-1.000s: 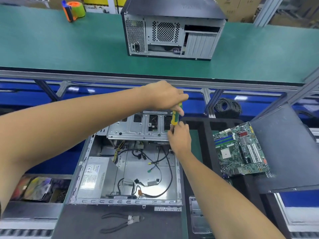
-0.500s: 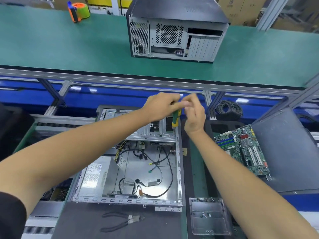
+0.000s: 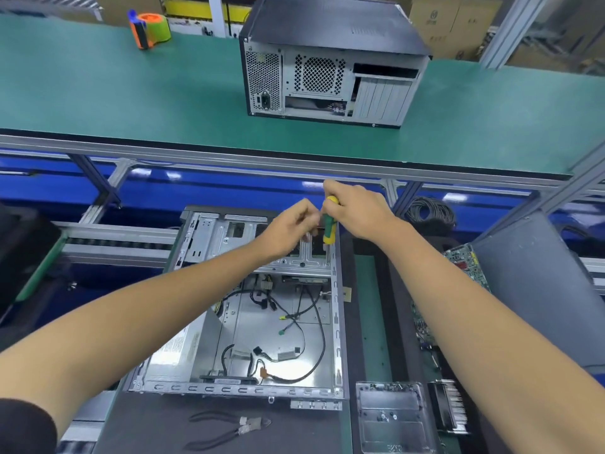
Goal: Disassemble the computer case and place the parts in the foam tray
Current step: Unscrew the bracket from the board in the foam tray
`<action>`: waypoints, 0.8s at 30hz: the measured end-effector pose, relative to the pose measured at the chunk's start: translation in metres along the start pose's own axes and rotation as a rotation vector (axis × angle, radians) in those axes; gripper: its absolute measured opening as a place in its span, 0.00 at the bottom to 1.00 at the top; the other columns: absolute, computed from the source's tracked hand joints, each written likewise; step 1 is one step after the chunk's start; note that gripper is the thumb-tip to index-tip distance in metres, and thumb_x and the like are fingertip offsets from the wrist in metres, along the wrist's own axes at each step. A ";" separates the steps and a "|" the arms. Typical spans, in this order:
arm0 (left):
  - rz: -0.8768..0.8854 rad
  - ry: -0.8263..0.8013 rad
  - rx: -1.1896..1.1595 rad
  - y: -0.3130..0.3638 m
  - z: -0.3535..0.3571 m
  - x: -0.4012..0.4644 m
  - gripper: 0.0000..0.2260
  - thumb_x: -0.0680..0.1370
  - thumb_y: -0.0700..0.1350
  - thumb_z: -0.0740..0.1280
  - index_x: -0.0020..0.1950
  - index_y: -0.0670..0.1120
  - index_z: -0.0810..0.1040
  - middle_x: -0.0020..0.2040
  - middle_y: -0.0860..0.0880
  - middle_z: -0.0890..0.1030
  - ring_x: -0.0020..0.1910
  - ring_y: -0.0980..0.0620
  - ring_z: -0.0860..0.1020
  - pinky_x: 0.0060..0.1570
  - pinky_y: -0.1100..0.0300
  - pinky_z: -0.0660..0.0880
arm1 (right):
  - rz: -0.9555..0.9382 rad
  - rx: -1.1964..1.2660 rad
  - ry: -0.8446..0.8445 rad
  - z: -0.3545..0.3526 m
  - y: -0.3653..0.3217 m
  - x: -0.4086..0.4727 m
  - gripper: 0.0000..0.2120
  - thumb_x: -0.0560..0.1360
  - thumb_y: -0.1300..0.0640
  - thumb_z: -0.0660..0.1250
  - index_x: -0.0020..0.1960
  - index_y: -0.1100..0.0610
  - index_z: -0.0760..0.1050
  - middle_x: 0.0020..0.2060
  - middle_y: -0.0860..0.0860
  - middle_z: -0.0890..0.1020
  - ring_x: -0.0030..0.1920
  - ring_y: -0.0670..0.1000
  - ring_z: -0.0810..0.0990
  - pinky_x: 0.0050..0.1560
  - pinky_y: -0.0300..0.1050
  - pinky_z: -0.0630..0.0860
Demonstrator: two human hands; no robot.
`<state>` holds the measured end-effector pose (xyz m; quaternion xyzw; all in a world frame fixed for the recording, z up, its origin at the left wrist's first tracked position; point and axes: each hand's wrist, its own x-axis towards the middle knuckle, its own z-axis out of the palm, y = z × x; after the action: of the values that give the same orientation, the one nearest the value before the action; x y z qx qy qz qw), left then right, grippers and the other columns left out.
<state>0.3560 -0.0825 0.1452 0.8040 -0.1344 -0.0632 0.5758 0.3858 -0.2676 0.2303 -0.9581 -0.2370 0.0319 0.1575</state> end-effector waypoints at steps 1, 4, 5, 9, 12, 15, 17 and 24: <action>0.030 -0.033 0.210 -0.012 0.003 -0.004 0.04 0.84 0.47 0.66 0.52 0.47 0.76 0.45 0.50 0.80 0.48 0.50 0.78 0.50 0.52 0.78 | 0.011 -0.019 -0.019 -0.002 -0.001 0.002 0.07 0.78 0.47 0.56 0.45 0.49 0.63 0.33 0.48 0.75 0.36 0.52 0.72 0.34 0.47 0.58; 0.013 -0.121 0.546 -0.039 0.022 -0.014 0.09 0.78 0.52 0.74 0.55 0.51 0.80 0.49 0.54 0.77 0.53 0.53 0.72 0.54 0.55 0.73 | 0.039 -0.124 -0.099 -0.011 -0.009 0.008 0.10 0.79 0.46 0.57 0.43 0.50 0.63 0.34 0.48 0.74 0.34 0.48 0.69 0.34 0.47 0.57; 0.008 -0.104 0.533 -0.042 0.028 -0.014 0.10 0.77 0.53 0.75 0.54 0.51 0.81 0.48 0.56 0.77 0.52 0.54 0.71 0.52 0.59 0.72 | 0.048 -0.176 -0.126 -0.013 -0.012 0.009 0.10 0.80 0.46 0.56 0.43 0.50 0.63 0.35 0.48 0.74 0.34 0.48 0.69 0.34 0.48 0.57; 0.067 -0.087 0.522 -0.046 0.037 -0.004 0.07 0.75 0.51 0.78 0.41 0.51 0.82 0.39 0.60 0.77 0.45 0.60 0.70 0.46 0.73 0.64 | 0.056 -0.330 -0.240 -0.017 -0.026 0.009 0.13 0.83 0.44 0.51 0.49 0.52 0.64 0.38 0.50 0.74 0.39 0.55 0.73 0.40 0.51 0.62; 0.062 -0.104 0.452 -0.046 0.035 -0.001 0.08 0.73 0.48 0.79 0.41 0.45 0.85 0.38 0.58 0.80 0.46 0.66 0.75 0.47 0.77 0.65 | 0.010 -0.415 -0.270 -0.019 -0.034 0.010 0.13 0.84 0.45 0.52 0.46 0.52 0.64 0.38 0.50 0.73 0.41 0.55 0.73 0.36 0.49 0.60; 0.080 -0.091 0.428 -0.049 0.035 -0.003 0.08 0.74 0.49 0.79 0.42 0.45 0.86 0.41 0.55 0.83 0.46 0.58 0.76 0.50 0.75 0.66 | -0.052 -0.348 -0.342 -0.020 -0.036 0.014 0.10 0.82 0.50 0.56 0.44 0.52 0.65 0.36 0.48 0.73 0.37 0.52 0.70 0.34 0.48 0.57; 0.066 -0.069 0.445 -0.052 0.035 -0.006 0.08 0.74 0.52 0.78 0.44 0.49 0.86 0.44 0.56 0.81 0.48 0.58 0.73 0.53 0.66 0.69 | -0.091 -0.288 -0.391 -0.021 -0.038 0.015 0.04 0.78 0.54 0.61 0.45 0.51 0.68 0.38 0.46 0.75 0.36 0.49 0.70 0.34 0.47 0.59; 0.048 -0.062 0.426 -0.050 0.036 -0.008 0.06 0.74 0.51 0.78 0.43 0.52 0.83 0.44 0.57 0.79 0.52 0.55 0.73 0.56 0.59 0.73 | -0.064 -0.268 -0.431 -0.023 -0.041 0.012 0.03 0.78 0.52 0.61 0.49 0.50 0.71 0.41 0.46 0.75 0.36 0.47 0.71 0.34 0.46 0.60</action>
<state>0.3462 -0.0974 0.0858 0.9018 -0.1816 -0.0443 0.3896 0.3816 -0.2347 0.2655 -0.9336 -0.2972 0.1988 -0.0242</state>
